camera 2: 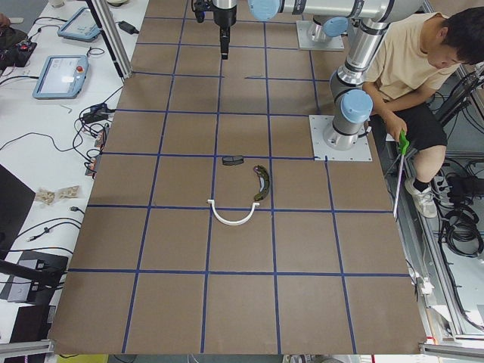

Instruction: Place bearing gear from tray to pile

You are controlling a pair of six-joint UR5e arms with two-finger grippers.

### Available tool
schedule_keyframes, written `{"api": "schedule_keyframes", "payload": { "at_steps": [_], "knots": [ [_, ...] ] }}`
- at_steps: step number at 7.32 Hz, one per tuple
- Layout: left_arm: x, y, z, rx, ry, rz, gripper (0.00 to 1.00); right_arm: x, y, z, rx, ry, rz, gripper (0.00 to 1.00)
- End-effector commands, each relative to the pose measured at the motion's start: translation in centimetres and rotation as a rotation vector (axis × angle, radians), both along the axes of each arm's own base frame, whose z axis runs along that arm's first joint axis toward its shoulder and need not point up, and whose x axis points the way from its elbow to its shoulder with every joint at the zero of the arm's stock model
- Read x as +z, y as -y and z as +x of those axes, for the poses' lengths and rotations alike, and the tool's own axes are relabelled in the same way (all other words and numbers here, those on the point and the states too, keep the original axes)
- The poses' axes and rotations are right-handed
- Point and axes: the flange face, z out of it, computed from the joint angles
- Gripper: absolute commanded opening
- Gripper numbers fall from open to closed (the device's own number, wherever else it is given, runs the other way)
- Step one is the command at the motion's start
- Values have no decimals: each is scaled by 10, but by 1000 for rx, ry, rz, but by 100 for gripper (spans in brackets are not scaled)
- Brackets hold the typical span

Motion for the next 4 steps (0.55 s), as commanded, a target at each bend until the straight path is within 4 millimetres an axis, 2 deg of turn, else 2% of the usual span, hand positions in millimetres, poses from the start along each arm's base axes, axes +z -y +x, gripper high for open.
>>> {"api": "schedule_keyframes", "payload": {
  "at_steps": [1, 4],
  "knots": [
    [0, 0, 0, 0, 0, 0, 100, -1, 0, 0, -1, -1, 0, 100],
    [0, 0, 0, 0, 0, 0, 100, -3, 0, 0, -1, -2, 4, 100]
  ]
}}
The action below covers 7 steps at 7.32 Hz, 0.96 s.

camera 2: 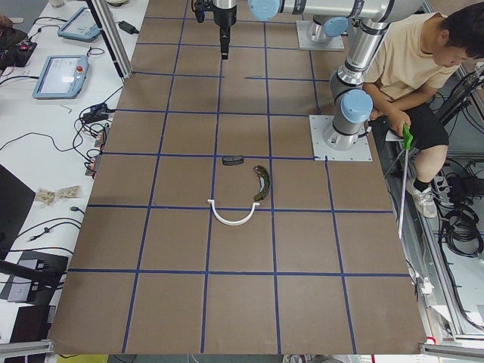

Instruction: Place bearing gear from tray to pile

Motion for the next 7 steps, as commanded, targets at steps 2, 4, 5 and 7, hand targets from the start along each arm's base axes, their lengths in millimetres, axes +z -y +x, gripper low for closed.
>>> {"api": "schedule_keyframes", "payload": {
  "at_steps": [2, 4, 5, 7],
  "knots": [
    [1, 1, 0, 0, 0, -4, 100, -1, 1, -1, -18, 3, 0, 100],
    [-2, 2, 0, 0, 0, 1, 100, -13, 15, -30, -25, -24, 30, 100],
    [-1, 2, 3, 6, 0, 1, 100, -15, 24, -73, 5, -30, 44, 100],
    [0, 1, 3, 6, 0, 0, 100, -24, 27, -181, 74, -29, 130, 100]
  ]
}}
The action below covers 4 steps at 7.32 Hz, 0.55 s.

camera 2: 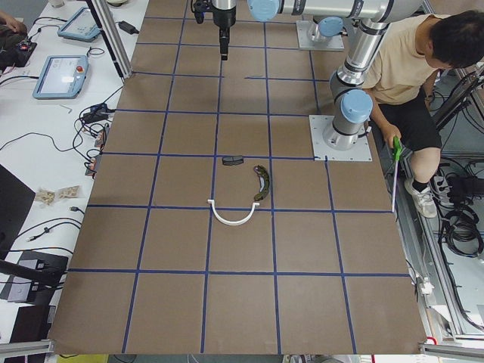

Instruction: Place bearing gear from tray to pile

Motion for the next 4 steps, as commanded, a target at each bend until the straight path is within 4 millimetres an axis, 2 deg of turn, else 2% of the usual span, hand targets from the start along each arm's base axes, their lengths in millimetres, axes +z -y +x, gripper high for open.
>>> {"api": "schedule_keyframes", "payload": {
  "at_steps": [1, 2, 3, 4],
  "knots": [
    [1, -1, 0, 0, 0, -2, 100, -6, -3, -122, 38, 6, 49, 100],
    [3, 0, 0, 0, 0, -6, 100, -7, -13, -183, 93, 4, 53, 100],
    [2, -1, 0, 0, 0, -3, 100, -20, -23, -241, 132, 20, 67, 100],
    [2, -1, 0, 0, 0, -5, 100, -48, -34, -305, 105, 54, 96, 100]
  ]
}}
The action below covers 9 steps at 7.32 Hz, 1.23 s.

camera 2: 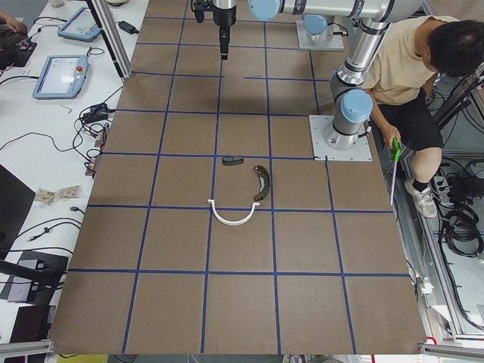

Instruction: Place bearing gear from tray to pile

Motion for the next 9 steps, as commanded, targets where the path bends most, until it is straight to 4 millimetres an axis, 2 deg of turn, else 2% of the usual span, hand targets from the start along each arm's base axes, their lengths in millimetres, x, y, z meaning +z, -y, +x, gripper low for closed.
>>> {"api": "schedule_keyframes", "payload": {
  "at_steps": [1, 2, 3, 4, 6, 7, 9],
  "knots": [
    [0, 0, 0, 0, 0, -1, 100, -67, -19, -139, -73, 36, 44, 100],
    [1, -1, 0, 0, 0, -3, 100, -111, -14, -178, -56, -21, 75, 100],
    [2, 0, 0, 0, 0, -4, 100, -150, -6, -196, 18, -67, 66, 100],
    [1, -1, 0, 0, 0, -3, 100, -193, -18, -208, 58, -42, 75, 100],
    [2, 0, 1, 1, 0, -4, 100, -263, -46, -221, 113, -54, 33, 100],
    [3, -1, 0, 0, 0, -6, 100, -281, -56, -215, 109, -26, 31, 100],
    [2, -1, 0, 0, 2, -4, 100, -285, -59, -213, 133, -23, 44, 96]
  ]
}}
